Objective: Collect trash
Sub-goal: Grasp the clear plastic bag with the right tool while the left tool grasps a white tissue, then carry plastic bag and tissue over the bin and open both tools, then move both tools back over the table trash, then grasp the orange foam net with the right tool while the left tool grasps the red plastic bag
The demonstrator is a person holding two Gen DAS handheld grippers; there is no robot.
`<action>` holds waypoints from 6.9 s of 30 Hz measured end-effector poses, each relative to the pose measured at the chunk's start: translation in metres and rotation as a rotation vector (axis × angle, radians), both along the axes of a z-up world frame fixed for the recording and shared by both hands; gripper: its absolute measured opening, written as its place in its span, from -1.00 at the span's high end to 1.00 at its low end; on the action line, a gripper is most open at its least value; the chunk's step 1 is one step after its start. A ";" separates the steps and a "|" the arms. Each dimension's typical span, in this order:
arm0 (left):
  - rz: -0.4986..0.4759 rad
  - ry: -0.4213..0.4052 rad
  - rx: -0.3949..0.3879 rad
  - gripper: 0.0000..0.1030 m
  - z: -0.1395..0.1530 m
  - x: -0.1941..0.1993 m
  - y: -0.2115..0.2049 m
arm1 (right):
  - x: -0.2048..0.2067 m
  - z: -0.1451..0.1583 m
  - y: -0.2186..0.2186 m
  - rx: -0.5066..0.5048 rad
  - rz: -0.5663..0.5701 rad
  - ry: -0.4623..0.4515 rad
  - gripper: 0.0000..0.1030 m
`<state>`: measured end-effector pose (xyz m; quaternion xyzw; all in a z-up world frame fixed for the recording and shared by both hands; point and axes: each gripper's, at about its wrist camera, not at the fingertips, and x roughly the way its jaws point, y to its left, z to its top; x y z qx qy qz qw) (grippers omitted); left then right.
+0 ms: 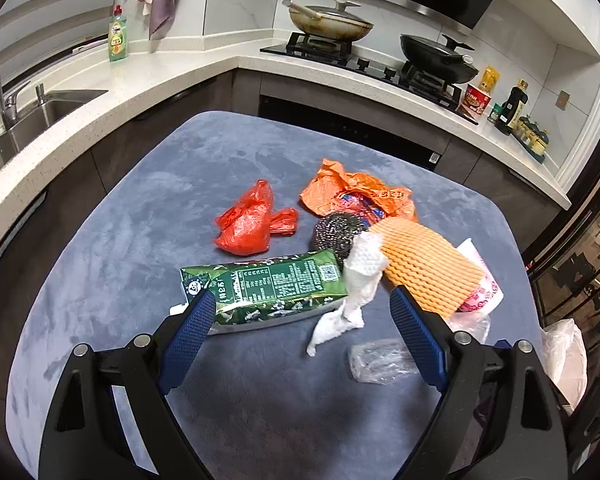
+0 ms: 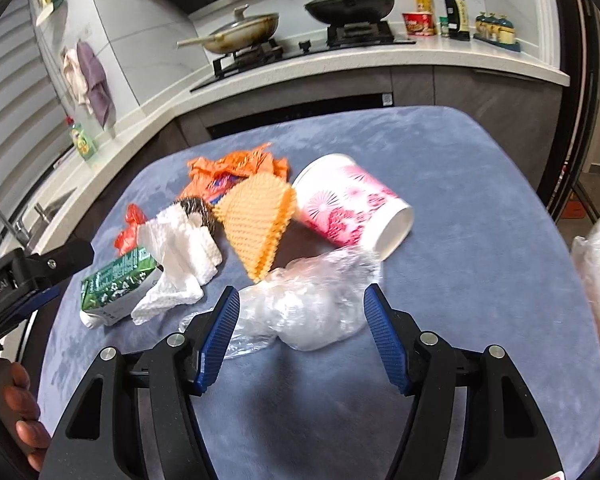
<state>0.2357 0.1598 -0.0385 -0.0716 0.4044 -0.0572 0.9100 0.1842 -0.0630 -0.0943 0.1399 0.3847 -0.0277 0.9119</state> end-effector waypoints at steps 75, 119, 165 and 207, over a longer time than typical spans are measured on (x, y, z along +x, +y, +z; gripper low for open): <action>-0.645 -0.212 -0.088 0.93 0.114 -0.160 -0.290 | -0.246 0.088 -0.273 0.064 -0.557 -0.323 0.33; -0.775 -0.059 -0.052 0.90 0.058 -0.154 -0.429 | -0.245 0.024 -0.355 0.117 -0.659 -0.167 0.22; -0.433 -0.116 -0.031 -0.15 0.069 -0.107 -0.241 | -0.172 0.066 -0.219 0.040 -0.396 -0.207 -0.06; 0.034 0.061 -0.022 -0.46 -0.024 0.080 0.055 | 0.054 -0.008 0.005 -0.004 -0.025 0.005 -0.06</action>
